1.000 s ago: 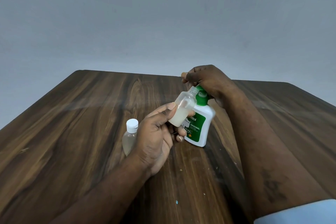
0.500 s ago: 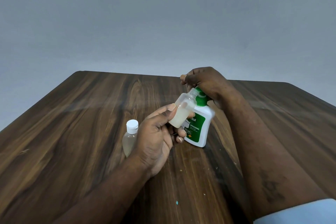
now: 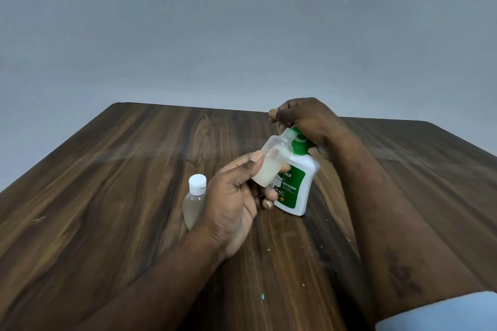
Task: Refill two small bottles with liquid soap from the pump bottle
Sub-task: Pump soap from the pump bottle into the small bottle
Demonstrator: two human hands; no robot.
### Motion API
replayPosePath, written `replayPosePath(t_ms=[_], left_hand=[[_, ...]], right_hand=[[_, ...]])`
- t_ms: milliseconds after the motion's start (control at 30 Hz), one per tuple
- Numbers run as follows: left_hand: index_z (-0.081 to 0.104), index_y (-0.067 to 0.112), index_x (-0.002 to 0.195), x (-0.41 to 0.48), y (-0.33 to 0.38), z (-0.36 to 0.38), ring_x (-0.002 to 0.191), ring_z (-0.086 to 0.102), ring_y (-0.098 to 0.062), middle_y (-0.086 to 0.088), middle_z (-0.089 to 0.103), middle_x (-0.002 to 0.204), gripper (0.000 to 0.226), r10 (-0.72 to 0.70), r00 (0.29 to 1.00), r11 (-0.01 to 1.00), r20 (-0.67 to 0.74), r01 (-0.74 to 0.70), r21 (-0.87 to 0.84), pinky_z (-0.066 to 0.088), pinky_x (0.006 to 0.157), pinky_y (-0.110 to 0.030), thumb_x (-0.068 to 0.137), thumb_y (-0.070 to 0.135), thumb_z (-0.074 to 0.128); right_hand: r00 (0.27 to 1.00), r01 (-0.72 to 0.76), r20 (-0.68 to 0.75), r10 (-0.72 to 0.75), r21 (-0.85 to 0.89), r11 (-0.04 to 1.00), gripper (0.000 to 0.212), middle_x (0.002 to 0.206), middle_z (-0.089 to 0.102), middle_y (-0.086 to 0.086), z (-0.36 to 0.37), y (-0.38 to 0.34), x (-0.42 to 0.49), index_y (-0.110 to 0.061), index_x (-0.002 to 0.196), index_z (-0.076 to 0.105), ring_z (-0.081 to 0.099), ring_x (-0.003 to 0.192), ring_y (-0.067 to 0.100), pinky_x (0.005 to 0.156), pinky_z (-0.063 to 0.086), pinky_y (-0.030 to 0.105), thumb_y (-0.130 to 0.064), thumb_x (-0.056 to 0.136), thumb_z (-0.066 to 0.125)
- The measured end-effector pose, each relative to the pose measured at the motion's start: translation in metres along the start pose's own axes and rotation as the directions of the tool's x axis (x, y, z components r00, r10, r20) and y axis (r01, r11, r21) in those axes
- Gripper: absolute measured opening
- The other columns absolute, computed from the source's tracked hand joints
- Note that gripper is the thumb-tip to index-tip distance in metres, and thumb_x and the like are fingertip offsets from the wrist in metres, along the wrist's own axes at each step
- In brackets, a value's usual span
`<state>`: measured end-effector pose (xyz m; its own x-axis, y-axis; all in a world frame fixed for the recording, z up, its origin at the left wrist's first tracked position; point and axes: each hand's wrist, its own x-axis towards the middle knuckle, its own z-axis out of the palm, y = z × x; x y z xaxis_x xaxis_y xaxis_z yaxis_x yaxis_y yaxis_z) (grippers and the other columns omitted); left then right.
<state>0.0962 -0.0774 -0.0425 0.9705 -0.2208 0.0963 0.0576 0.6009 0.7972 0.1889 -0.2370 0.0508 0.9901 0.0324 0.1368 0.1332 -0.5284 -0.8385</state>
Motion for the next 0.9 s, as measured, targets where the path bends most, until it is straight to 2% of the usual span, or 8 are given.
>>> replayPosePath(t_ms=[233, 367, 433, 633, 733, 900], left_hand=[[0.062, -0.002, 0.131, 0.0002, 0.0006, -0.0008, 0.061, 0.053, -0.018, -0.026, 0.074, 0.113, 0.053, 0.011, 1.0, 1.0, 0.015, -0.011, -0.01, 0.044, 0.052, -0.026, 0.092, 0.032, 0.057], [0.064, -0.001, 0.128, 0.0003, 0.0008, 0.0001, 0.059, 0.054, -0.017, -0.027, 0.074, 0.112, 0.05, 0.012, 1.0, 1.0, 0.008, -0.012, -0.004, 0.043, 0.052, -0.025, 0.092, 0.033, 0.057], [0.063, -0.001, 0.13, 0.0001, 0.0007, 0.0003, 0.06, 0.054, -0.018, -0.028, 0.073, 0.114, 0.052, 0.008, 1.0, 1.0, 0.003, -0.008, -0.004, 0.044, 0.052, -0.026, 0.091, 0.033, 0.058], [0.062, -0.003, 0.131, 0.0011, 0.0001, 0.0005, 0.058, 0.054, -0.018, -0.033, 0.071, 0.117, 0.054, 0.008, 1.0, 1.0, -0.003, -0.008, 0.0, 0.043, 0.051, -0.026, 0.091, 0.033, 0.058], [0.063, -0.002, 0.13, 0.0011, 0.0005, -0.0004, 0.06, 0.053, -0.018, -0.028, 0.074, 0.113, 0.054, 0.014, 1.0, 1.0, 0.006, -0.014, 0.001, 0.043, 0.052, -0.026, 0.091, 0.034, 0.058], [0.063, -0.002, 0.131, 0.0004, 0.0007, 0.0002, 0.059, 0.053, -0.018, -0.029, 0.073, 0.114, 0.055, 0.019, 1.0, 1.0, 0.006, -0.019, 0.008, 0.043, 0.052, -0.026, 0.09, 0.033, 0.058]], right_hand=[[1.0, -0.007, -0.003, 0.008, 0.037, 0.999, 0.021, 0.065, 0.06, -0.003, -0.0024, -0.005, -0.0031, -0.015, 0.082, 0.073, 0.052, 0.056, 0.014, 0.056, 0.044, 0.026, -0.03, 0.097, 0.073], [1.0, -0.008, -0.003, 0.008, -0.018, 1.0, 0.019, 0.078, 0.066, 0.003, -0.0004, -0.002, 0.0003, -0.017, 0.08, 0.077, 0.055, 0.07, 0.02, 0.066, 0.047, 0.034, -0.026, 0.095, 0.071], [1.0, -0.011, 0.01, 0.011, -0.013, 1.0, 0.02, 0.081, 0.066, 0.003, 0.0006, -0.0003, 0.0003, -0.017, 0.081, 0.078, 0.056, 0.073, 0.021, 0.072, 0.047, 0.038, -0.03, 0.095, 0.072], [1.0, -0.01, -0.002, 0.01, -0.006, 1.0, 0.018, 0.071, 0.063, -0.002, 0.0, -0.0007, 0.0, -0.014, 0.085, 0.077, 0.052, 0.065, 0.016, 0.066, 0.043, 0.033, -0.028, 0.096, 0.072], [1.0, -0.003, -0.015, 0.003, -0.008, 1.0, 0.017, 0.066, 0.062, -0.005, -0.0018, -0.0035, -0.0002, -0.015, 0.084, 0.077, 0.052, 0.064, 0.016, 0.063, 0.043, 0.03, -0.025, 0.096, 0.07], [1.0, -0.002, -0.011, 0.002, 0.001, 1.0, 0.021, 0.067, 0.062, -0.005, -0.0002, -0.002, 0.0, -0.017, 0.081, 0.077, 0.051, 0.064, 0.015, 0.066, 0.043, 0.032, -0.03, 0.097, 0.071]])
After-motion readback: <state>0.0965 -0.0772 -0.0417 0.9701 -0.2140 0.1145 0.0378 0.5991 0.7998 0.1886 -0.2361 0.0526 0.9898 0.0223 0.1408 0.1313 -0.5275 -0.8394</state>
